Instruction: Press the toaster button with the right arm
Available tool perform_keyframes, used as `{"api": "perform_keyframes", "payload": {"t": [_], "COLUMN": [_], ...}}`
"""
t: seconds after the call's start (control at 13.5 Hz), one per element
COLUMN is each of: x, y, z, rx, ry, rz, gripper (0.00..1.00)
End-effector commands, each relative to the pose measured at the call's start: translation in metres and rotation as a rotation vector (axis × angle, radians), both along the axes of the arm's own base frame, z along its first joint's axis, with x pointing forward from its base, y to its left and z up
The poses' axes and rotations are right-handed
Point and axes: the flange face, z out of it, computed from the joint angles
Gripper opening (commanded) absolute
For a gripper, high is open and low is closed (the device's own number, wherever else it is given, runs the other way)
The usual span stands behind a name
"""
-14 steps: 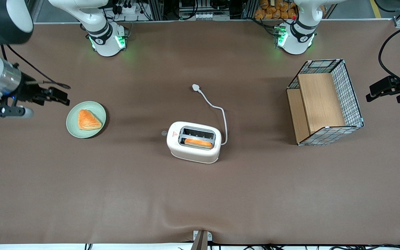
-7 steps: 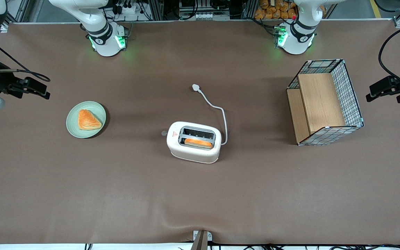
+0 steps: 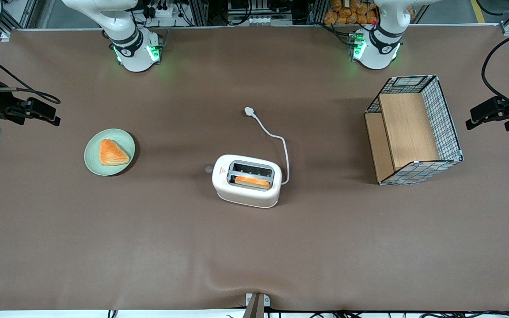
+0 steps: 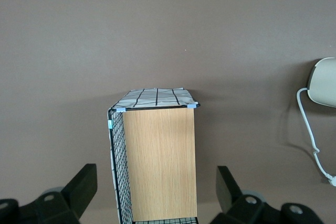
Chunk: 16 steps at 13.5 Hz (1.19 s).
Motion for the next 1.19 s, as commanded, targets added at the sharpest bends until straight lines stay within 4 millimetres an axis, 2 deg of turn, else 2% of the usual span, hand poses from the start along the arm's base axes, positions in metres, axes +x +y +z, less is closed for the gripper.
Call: {"api": "perform_keyframes", "payload": {"t": [0.0,0.37,0.59,1.11], "x": [0.0046,0.006,0.0041,0.0054], "y": [-0.0039,-0.0044,-0.0113,-0.0088], "z": [0.0066,0.0051,0.0081,0.0038], "rx": [-0.02,-0.017,-0.019,-0.019], "ry": [0.004,0.013,0.025,0.036], "rz": [0.003,-0.001,-0.012,-0.012], "gripper": [1.0,1.0,1.0,1.0]}}
